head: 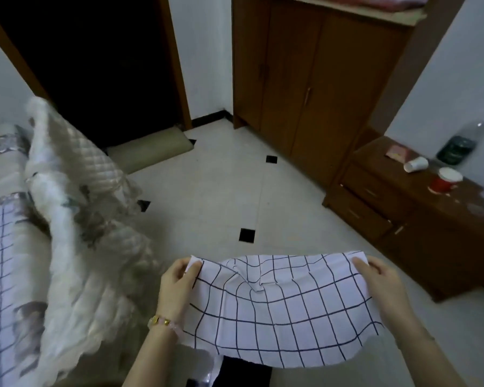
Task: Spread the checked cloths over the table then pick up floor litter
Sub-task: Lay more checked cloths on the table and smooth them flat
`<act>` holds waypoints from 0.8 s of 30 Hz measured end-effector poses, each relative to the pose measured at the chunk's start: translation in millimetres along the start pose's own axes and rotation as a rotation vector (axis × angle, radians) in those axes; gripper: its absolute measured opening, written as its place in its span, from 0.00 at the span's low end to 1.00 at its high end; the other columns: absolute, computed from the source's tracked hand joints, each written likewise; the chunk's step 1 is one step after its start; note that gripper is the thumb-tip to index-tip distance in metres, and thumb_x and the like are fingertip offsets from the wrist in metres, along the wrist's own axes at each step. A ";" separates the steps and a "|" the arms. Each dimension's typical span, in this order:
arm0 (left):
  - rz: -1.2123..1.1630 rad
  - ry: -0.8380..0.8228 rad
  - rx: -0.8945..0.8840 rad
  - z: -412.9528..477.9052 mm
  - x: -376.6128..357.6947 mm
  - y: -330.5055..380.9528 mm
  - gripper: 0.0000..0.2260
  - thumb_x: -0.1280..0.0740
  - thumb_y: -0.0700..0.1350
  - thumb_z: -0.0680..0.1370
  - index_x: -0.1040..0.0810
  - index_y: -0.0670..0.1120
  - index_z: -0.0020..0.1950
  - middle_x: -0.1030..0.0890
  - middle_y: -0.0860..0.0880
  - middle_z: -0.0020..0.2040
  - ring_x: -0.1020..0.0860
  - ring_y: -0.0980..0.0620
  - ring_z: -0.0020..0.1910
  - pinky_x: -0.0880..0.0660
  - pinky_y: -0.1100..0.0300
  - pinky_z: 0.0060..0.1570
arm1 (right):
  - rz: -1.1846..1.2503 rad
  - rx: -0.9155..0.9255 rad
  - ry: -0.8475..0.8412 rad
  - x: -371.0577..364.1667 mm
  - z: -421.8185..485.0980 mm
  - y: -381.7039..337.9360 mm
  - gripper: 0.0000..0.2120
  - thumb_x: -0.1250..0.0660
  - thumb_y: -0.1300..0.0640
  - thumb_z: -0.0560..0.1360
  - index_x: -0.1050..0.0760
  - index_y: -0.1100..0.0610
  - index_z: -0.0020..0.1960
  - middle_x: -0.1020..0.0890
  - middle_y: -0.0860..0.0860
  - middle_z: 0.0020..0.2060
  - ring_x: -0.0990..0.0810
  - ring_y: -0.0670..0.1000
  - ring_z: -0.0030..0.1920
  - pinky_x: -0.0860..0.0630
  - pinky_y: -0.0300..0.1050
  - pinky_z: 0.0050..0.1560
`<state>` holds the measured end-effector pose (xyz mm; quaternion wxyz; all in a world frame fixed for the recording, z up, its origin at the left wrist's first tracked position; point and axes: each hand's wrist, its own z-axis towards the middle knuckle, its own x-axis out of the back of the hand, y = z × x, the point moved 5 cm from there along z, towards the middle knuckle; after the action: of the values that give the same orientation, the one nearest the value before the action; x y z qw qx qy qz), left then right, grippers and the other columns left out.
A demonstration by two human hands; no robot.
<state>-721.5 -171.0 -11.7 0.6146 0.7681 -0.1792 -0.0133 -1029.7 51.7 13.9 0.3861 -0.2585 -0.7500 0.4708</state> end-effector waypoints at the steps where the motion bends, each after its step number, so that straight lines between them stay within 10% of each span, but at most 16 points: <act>1: -0.008 0.016 0.005 24.1 -4.7 6.6 0.06 0.33 0.44 0.76 0.20 0.46 0.39 0.19 0.55 0.34 0.24 0.64 0.33 0.30 0.66 0.36 | -0.007 -0.006 -0.013 -9.6 22.6 -9.5 0.07 0.36 0.55 0.77 0.20 0.56 0.45 0.16 0.55 0.36 0.18 0.57 0.38 0.26 0.43 0.36; 10: -0.064 0.180 -0.057 226.4 6.1 109.6 0.06 0.34 0.40 0.76 0.21 0.44 0.40 0.20 0.50 0.36 0.24 0.55 0.37 0.29 0.62 0.37 | 0.007 0.157 -0.080 -120.6 229.1 -168.0 0.07 0.37 0.56 0.78 0.21 0.50 0.45 0.18 0.51 0.43 0.20 0.52 0.45 0.24 0.50 0.46; 24: -0.137 0.736 -0.060 441.0 138.4 163.4 0.09 0.34 0.43 0.76 0.21 0.47 0.36 0.20 0.55 0.32 0.25 0.63 0.33 0.29 0.65 0.38 | -0.074 0.315 -0.555 -477.9 449.7 -353.4 0.04 0.38 0.55 0.78 0.25 0.54 0.50 0.22 0.47 0.39 0.25 0.46 0.39 0.33 0.40 0.36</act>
<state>-740.5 -655.1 63.3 0.6577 0.7134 0.1059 0.2174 -1136.6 -684.6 57.3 0.2190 -0.0298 -0.7535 0.6192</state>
